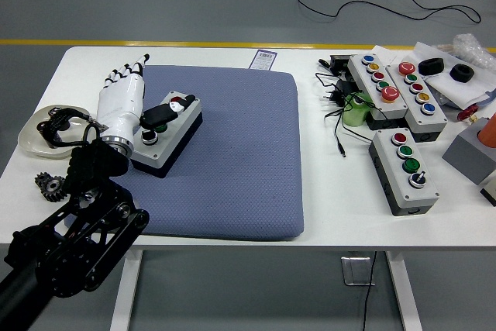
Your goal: Pick up the button,place it on the desk,press the button,press the button
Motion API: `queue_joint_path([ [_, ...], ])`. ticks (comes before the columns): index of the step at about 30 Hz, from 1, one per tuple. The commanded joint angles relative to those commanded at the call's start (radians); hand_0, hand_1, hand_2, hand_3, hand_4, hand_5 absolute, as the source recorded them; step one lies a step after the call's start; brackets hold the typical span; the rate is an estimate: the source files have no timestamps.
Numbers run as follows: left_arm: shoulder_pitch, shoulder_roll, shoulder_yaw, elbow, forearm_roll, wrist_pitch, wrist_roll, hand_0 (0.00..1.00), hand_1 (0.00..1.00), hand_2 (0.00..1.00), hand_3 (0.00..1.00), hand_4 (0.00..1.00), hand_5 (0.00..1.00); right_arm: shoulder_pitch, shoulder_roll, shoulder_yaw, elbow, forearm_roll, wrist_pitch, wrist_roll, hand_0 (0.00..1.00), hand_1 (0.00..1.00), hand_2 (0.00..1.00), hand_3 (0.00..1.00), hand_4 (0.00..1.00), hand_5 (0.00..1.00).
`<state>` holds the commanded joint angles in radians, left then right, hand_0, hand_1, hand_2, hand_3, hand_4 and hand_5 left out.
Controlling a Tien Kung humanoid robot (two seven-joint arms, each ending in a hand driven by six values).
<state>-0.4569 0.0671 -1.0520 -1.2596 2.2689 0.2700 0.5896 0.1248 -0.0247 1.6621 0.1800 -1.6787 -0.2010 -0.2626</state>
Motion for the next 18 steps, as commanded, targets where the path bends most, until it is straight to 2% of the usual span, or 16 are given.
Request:
queue_joint_path([
  [7,-0.015,-0.018,0.021,0.077,0.000,-0.034,0.037,0.998,0.998,0.998,0.998,0.998,0.692,-0.004,-0.002,0.004,0.000,-0.006,-0.001,0.001,0.653,0.654,0.676,0.593,0.437,0.293],
  [9,-0.020,-0.028,0.025,0.109,0.000,-0.022,0.055,0.998,0.998,0.998,0.998,0.998,0.697,-0.006,-0.003,0.004,0.000,-0.008,0.000,0.001,0.653,0.654,0.675,0.593,0.437,0.293],
  [14,-0.032,-0.045,0.032,0.164,0.000,-0.010,0.056,0.998,0.998,0.998,0.998,0.998,0.685,-0.007,-0.003,0.004,0.000,-0.007,-0.001,0.002,0.653,0.654,0.675,0.592,0.437,0.293],
  [18,-0.042,-0.053,0.042,0.192,0.000,-0.039,0.056,0.998,0.998,0.998,0.998,0.998,0.685,-0.006,-0.002,0.003,0.000,-0.006,-0.001,0.002,0.653,0.654,0.675,0.592,0.437,0.293],
])
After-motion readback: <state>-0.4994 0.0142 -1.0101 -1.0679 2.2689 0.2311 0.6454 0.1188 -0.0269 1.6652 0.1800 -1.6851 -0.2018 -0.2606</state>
